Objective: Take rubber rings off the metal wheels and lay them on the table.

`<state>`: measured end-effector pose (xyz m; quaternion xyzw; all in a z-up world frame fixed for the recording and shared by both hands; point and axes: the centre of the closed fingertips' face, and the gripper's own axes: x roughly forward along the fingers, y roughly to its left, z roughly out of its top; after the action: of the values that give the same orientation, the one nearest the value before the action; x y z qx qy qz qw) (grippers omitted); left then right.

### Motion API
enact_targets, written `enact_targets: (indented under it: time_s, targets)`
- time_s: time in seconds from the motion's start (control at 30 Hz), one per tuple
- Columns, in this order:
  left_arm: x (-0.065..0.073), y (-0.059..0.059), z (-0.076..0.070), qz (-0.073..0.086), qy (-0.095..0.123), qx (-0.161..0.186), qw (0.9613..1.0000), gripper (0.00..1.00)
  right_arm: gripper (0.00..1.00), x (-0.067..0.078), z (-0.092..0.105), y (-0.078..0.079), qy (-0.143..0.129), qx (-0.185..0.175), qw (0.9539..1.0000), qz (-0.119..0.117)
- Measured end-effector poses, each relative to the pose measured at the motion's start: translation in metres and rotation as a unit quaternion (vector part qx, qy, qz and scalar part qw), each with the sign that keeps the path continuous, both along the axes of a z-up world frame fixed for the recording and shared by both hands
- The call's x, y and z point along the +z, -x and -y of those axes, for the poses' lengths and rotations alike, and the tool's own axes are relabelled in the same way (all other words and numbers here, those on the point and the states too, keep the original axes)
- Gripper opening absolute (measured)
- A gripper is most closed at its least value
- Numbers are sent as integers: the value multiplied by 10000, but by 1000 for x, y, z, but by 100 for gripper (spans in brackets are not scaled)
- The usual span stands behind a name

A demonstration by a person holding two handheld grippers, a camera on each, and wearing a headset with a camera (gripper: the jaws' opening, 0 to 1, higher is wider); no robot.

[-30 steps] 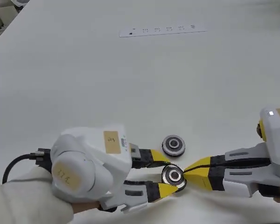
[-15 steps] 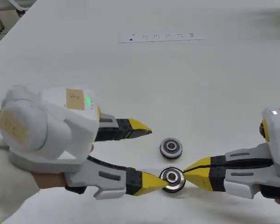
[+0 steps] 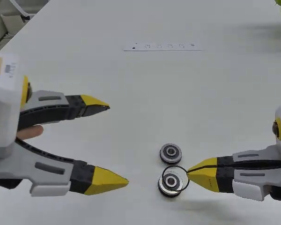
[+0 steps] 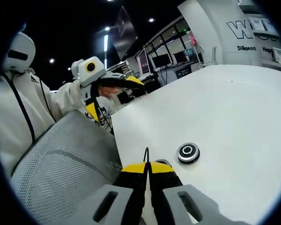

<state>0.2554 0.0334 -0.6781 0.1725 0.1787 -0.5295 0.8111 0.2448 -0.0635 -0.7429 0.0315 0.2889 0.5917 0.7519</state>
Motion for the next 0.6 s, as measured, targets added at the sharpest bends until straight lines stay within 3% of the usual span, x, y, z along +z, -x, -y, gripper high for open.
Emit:
enact_targets:
  time_s: [0.3,0.6]
  targets:
    - [12,9,-45,123,-13,610,9981,89,0,24,-3,6,-72,114,9999,73]
    - [7,19,-77,141,28,1111,9937,97,0,44,-10,7,-107,259,9994,217]
